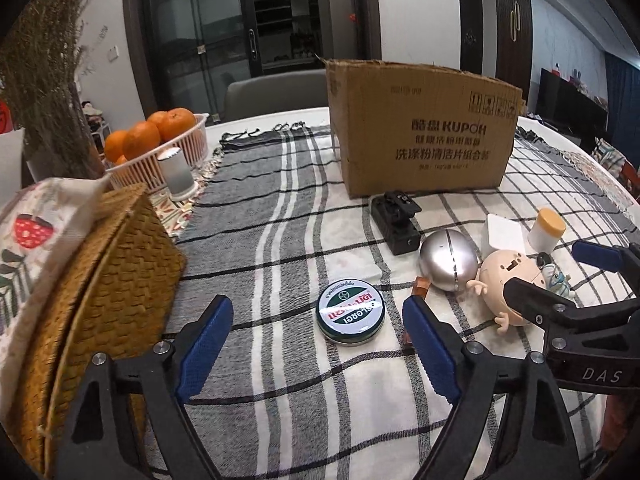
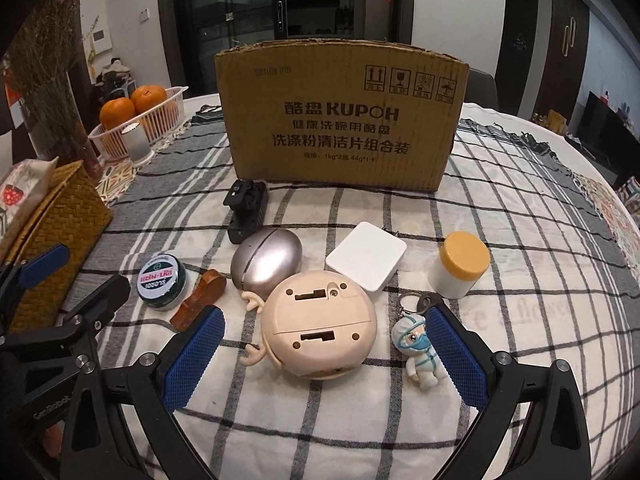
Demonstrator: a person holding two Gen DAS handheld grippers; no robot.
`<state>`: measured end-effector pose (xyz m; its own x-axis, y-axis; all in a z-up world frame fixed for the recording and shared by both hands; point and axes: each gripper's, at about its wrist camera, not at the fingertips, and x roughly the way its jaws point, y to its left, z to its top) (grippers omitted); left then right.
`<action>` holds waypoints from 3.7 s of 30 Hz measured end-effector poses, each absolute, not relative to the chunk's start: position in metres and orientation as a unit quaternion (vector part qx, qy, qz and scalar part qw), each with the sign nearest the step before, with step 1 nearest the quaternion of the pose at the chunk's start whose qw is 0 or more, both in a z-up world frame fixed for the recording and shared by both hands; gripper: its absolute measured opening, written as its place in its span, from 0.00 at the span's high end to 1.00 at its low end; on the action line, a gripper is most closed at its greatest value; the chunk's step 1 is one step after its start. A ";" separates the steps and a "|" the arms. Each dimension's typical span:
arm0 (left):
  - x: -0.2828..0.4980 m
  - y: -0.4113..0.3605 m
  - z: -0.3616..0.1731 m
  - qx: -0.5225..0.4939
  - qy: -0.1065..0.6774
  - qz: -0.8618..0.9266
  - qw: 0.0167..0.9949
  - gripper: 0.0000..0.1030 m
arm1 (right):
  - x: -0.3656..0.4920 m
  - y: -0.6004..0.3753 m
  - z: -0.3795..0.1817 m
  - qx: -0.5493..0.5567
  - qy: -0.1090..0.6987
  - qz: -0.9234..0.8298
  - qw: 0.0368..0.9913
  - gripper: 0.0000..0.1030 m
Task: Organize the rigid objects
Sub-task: 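Grasp the beige round case with the right tool while the left tool grasps the green balm tin, then lift and carry the beige case with the right tool while the left tool carries the tin to the box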
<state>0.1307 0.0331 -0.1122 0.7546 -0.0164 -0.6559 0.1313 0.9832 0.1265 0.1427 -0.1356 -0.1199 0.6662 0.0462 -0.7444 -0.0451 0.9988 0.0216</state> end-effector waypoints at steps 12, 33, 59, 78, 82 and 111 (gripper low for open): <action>0.146 0.030 -0.127 0.090 0.361 -0.043 0.927 0.18 | 0.155 -0.137 -0.131 -0.017 0.417 0.024 0.908 0.01; 0.168 0.024 -0.151 0.084 0.398 -0.055 0.912 0.34 | 0.173 -0.135 -0.149 -0.036 0.433 0.039 0.900 0.02; 0.150 0.021 -0.133 0.053 0.404 -0.059 0.912 0.51 | 0.163 -0.138 -0.142 0.004 0.434 0.076 0.898 0.27; 0.114 0.010 -0.065 0.037 0.339 -0.055 0.938 0.51 | 0.127 -0.152 -0.077 0.012 0.355 0.058 0.933 0.27; 0.109 0.007 -0.051 0.036 0.323 -0.054 0.944 0.51 | 0.119 -0.156 -0.064 0.015 0.338 0.053 0.940 0.27; 0.142 -0.020 0.022 0.028 0.227 -0.063 0.971 0.51 | 0.140 -0.197 0.007 0.070 0.247 0.014 0.966 0.27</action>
<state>0.1419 -0.0199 0.0225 0.8887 -0.1103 -0.4451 0.1354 0.9905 0.0248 0.1401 -0.1966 0.0066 0.8773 0.0606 -0.4762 0.0084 0.9899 0.1415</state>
